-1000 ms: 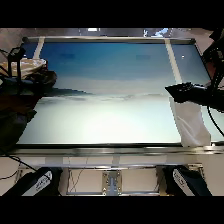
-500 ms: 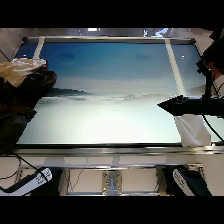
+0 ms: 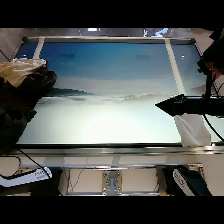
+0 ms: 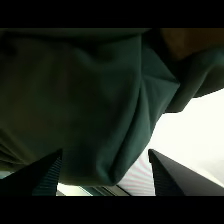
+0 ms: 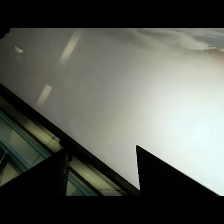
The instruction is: Fold the shirts.
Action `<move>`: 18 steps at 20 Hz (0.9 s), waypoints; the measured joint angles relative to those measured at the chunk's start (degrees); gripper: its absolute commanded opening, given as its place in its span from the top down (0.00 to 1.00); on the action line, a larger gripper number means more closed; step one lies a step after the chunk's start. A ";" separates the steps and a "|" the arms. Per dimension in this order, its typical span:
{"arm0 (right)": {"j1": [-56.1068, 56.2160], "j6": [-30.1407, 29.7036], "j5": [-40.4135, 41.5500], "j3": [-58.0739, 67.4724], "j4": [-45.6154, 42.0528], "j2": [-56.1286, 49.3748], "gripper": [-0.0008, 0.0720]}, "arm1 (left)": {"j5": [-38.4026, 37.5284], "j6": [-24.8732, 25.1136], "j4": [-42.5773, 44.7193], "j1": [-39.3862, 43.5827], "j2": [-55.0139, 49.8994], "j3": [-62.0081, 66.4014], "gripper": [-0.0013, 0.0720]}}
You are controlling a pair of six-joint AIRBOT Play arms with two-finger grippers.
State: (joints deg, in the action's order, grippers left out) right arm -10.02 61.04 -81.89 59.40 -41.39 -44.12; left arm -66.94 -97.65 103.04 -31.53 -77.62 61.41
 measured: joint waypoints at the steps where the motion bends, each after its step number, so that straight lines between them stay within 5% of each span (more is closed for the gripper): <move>1: 0.00 0.00 0.50 0.00 0.28 0.00 0.35 | 0.02 0.55 -0.07 -0.04 -0.72 -0.09 0.72; 2: 0.00 -0.02 0.96 0.00 0.59 0.00 0.35 | -0.04 1.31 -0.11 -0.11 -1.25 -0.17 0.95; 9: 0.00 0.00 6.78 0.04 5.07 0.00 0.35 | -2.75 4.20 -3.89 1.18 1.18 -0.26 0.96; 18: 0.00 0.02 1.99 4.15 18.05 0.39 0.35 | -4.04 20.22 -55.15 18.43 17.38 -0.28 0.96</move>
State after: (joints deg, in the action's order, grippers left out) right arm -10.02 61.06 -79.90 63.55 -23.33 -43.72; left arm -70.98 -77.43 47.90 -13.10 -60.25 61.12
